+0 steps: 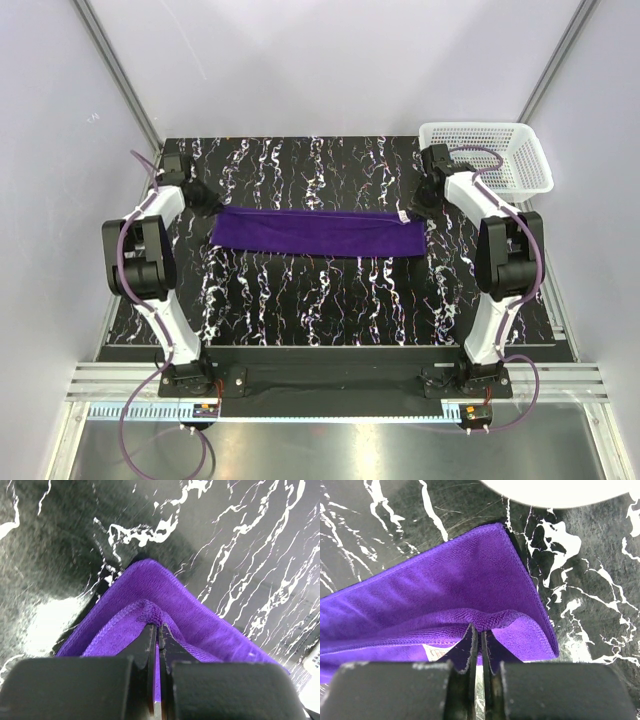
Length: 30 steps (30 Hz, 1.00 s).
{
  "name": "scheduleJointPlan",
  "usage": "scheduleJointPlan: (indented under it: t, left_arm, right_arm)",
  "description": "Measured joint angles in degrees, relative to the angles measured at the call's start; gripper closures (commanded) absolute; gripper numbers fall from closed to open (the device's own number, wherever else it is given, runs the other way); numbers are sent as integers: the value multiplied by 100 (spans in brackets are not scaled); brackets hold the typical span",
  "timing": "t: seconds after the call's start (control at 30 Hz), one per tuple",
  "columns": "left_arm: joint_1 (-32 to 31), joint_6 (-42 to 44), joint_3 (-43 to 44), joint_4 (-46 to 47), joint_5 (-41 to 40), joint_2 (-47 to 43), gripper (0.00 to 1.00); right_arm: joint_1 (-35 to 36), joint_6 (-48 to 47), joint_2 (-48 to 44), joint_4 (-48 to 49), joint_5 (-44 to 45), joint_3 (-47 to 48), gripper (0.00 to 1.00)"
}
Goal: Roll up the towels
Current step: Fold the towel
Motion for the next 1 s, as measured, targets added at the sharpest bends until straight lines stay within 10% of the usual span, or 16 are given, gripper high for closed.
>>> scheduleJointPlan:
  t: [0.23, 0.33, 0.43, 0.57, 0.8, 1.0]
  left_arm:
    - [-20, -2, 398, -17, 9, 422, 100]
    - [-44, 0, 691, -90, 22, 721, 95]
    - [-66, 68, 1060, -160, 48, 1012, 36]
    - [-85, 127, 1360, -208, 114, 1196, 2]
    - [-70, 243, 1561, -459, 24, 1003, 1]
    - [11, 382, 667, -374, -208, -452, 3]
  right_arm:
    - [-122, -13, 317, -7, -83, 85, 83]
    - [-195, -11, 457, -55, -87, 232, 53]
    - [-262, -33, 625, -111, -85, 505, 19]
    - [-372, -90, 811, -214, -74, 1012, 13]
    - [-529, -151, 535, -282, 79, 1296, 12]
    - [-535, -208, -914, 153, -223, -535, 15]
